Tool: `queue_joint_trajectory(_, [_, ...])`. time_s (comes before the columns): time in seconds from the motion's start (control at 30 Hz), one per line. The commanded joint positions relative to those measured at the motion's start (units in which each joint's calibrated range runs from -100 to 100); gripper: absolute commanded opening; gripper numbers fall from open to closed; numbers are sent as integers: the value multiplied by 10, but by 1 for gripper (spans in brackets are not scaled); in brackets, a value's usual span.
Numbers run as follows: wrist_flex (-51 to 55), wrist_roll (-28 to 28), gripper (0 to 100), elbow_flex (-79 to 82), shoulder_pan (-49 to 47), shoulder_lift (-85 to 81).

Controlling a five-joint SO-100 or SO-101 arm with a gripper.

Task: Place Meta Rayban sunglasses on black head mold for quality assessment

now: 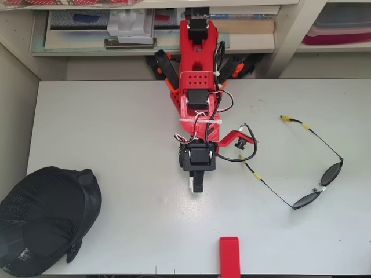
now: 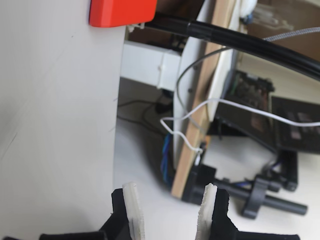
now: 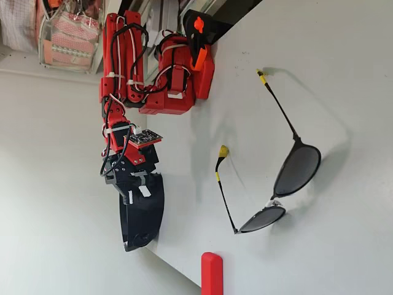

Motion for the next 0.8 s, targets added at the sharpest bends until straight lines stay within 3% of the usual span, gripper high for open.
queue_joint_trajectory(0.0, [-1, 2, 62, 4, 3, -13])
queue_joint_trajectory(0.77, [-1, 2, 62, 4, 3, -13])
